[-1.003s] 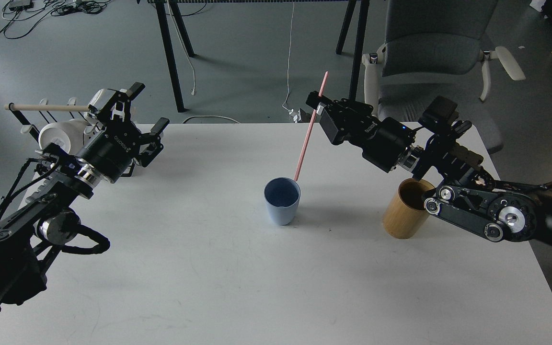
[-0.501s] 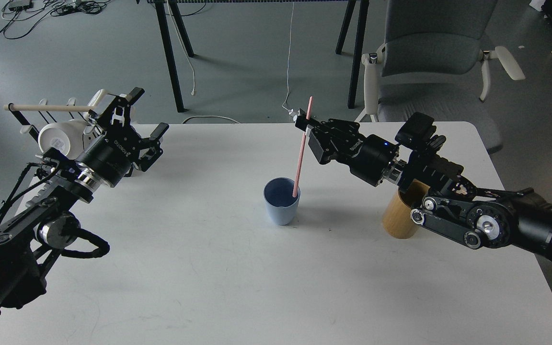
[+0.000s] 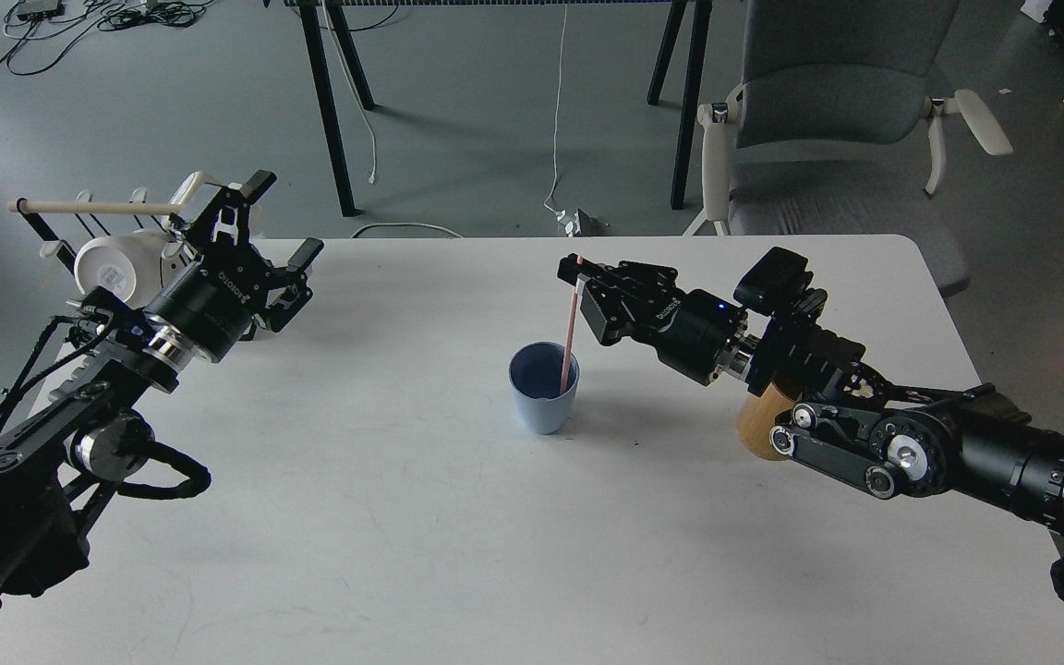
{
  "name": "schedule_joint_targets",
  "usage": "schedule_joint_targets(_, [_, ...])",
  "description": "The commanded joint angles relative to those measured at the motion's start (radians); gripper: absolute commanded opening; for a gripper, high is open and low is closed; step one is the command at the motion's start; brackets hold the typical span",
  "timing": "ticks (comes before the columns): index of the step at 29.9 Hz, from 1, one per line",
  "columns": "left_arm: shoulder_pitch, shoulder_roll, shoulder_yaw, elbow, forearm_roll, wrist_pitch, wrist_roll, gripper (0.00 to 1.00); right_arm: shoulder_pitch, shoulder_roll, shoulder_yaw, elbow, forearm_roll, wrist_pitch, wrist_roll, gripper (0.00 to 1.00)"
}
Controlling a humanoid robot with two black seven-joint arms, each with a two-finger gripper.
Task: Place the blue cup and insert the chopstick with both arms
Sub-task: 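Move the straw over the blue cup and lower it inside, then open the right gripper and raise it away from the straw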
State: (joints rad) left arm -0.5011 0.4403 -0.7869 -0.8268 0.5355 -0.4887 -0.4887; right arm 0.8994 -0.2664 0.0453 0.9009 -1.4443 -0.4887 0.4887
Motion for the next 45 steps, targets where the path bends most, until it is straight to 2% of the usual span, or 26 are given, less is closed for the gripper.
schedule_joint_targets(1, [-0.001,-0.002,0.000,0.000,0.000,0.000,0.000,0.97,-0.016,0.001,0.011,0.006,0.005,0.000,0.000,0.81])
schedule_joint_targets(4, [-0.002,0.000,0.000,0.000,0.000,0.000,0.000,0.97,-0.022,0.001,0.025,0.012,0.013,0.000,0.000,0.89])
schedule_joint_targets(9, [-0.002,0.000,-0.002,0.000,0.000,0.000,0.000,0.97,-0.037,-0.008,0.143,0.071,0.036,0.000,0.000,0.89])
schedule_joint_targets(13, [-0.002,-0.002,-0.003,0.000,0.000,0.000,0.000,0.97,-0.043,-0.052,0.244,0.171,0.172,0.000,0.000,0.91])
schedule_joint_targets(16, [-0.002,-0.003,-0.005,-0.002,-0.002,0.000,0.000,0.97,-0.043,-0.097,0.306,0.255,0.335,0.000,0.000,0.90])
schedule_joint_targets(25, [-0.005,-0.031,-0.051,-0.028,-0.015,0.000,0.000,0.97,-0.059,-0.238,0.513,0.463,1.049,0.007,0.000,0.88])
schedule_joint_targets(30, [-0.016,-0.018,-0.055,-0.031,-0.017,0.000,0.000,0.97,-0.123,-0.301,0.544,0.472,1.234,0.359,0.000,0.83])
schedule_joint_targets(33, [-0.014,0.001,-0.077,-0.052,-0.019,0.000,0.000,0.97,-0.194,-0.318,0.581,0.463,1.304,0.572,0.000,0.83])
schedule_joint_targets(36, [-0.014,0.020,-0.094,-0.078,-0.020,0.000,0.000,0.97,-0.246,-0.338,0.597,0.449,1.322,0.773,0.000,0.90])
schedule_joint_targets(38, [-0.014,0.028,-0.097,-0.080,-0.020,0.000,0.000,0.97,-0.261,-0.336,0.597,0.426,1.323,0.869,0.000,0.95])
schedule_joint_targets(40, [-0.014,0.029,-0.097,-0.080,-0.020,0.000,0.000,0.97,-0.269,-0.326,0.597,0.414,1.326,0.897,0.000,0.98])
schedule_joint_targets(45, [-0.013,0.021,-0.098,-0.080,-0.020,0.000,0.000,0.97,-0.272,-0.321,0.620,0.412,1.328,0.892,0.000,0.98])
